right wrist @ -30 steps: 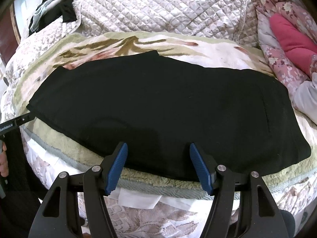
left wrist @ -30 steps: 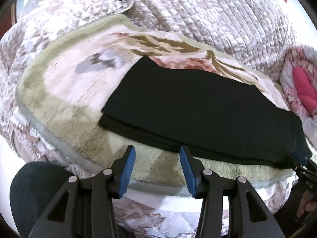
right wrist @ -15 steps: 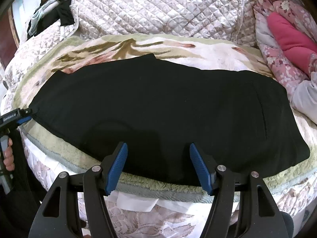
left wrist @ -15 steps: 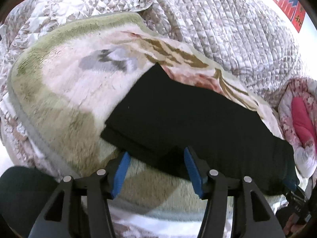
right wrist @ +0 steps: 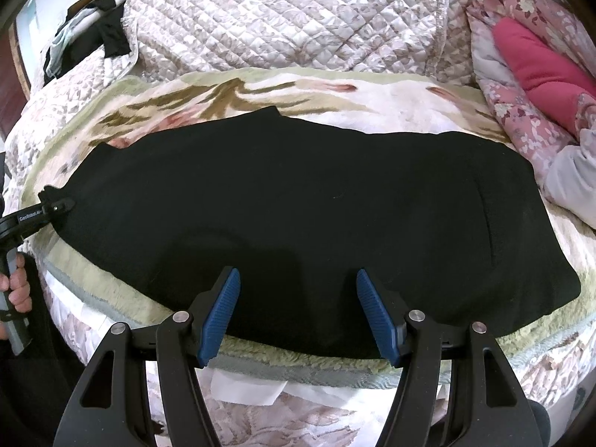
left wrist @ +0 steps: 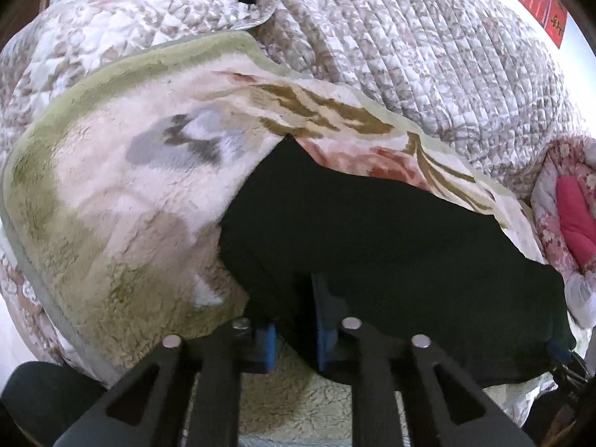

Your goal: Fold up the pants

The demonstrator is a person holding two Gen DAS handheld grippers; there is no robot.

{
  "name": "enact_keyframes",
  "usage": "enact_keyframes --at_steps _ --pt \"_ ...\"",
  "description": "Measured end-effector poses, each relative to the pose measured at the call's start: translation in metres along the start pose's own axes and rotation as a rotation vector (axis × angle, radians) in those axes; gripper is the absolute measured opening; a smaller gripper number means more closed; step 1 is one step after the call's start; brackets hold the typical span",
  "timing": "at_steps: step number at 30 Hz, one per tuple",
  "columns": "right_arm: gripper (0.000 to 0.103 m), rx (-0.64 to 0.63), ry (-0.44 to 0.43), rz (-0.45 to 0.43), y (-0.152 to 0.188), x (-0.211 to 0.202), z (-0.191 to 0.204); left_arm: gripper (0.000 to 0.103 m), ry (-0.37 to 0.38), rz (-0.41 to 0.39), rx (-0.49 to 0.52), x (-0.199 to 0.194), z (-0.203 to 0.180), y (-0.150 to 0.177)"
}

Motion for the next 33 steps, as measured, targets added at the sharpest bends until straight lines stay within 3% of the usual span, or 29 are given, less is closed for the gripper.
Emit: enact_keyframes --at_steps 6,13,17,21,23,28,29,32,33 --pt "0.066 0.039 0.010 -0.021 -0.006 -0.005 -0.013 0.009 0.071 -0.035 0.082 -0.013 -0.030 -0.020" --pt "0.066 0.099 0.027 -0.060 -0.014 -0.017 -0.033 0.007 0.262 -0.080 0.200 -0.025 -0.113 -0.044" --pt "0.066 0.132 0.049 -0.081 -0.015 -0.026 -0.049 0.005 0.395 -0.082 0.293 -0.027 -0.175 -0.037" --pt "0.066 0.159 0.067 -0.084 -0.012 -0.033 -0.063 0.005 0.462 -0.057 0.329 -0.032 -0.208 -0.018" --pt "0.066 0.166 0.067 -0.085 -0.010 -0.034 -0.066 0.005 0.446 -0.057 0.317 -0.037 -0.201 -0.013" --pt "0.066 0.177 0.034 -0.065 -0.007 -0.022 -0.058 0.007 0.291 -0.046 0.249 -0.039 -0.139 -0.010" --pt "0.066 0.174 0.023 -0.062 -0.007 -0.020 -0.055 0.013 0.254 -0.046 0.231 -0.040 -0.124 -0.010" --pt "0.066 0.146 -0.001 -0.058 -0.007 -0.017 -0.042 0.059 0.160 -0.046 0.170 -0.042 -0.078 -0.007" --pt "0.066 0.135 -0.007 -0.056 -0.007 -0.016 -0.038 0.063 0.141 -0.039 0.153 -0.042 -0.067 -0.004"
Point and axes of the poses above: each gripper's, at about its wrist camera, not at the fingertips, and x roughly the way its jaws point, z to its left, y to its underside, the point moved 6 cm from there along x, roughly the way its jaws point, and after that the axes turned 14 degrees about -z, right-handed, at the moved point
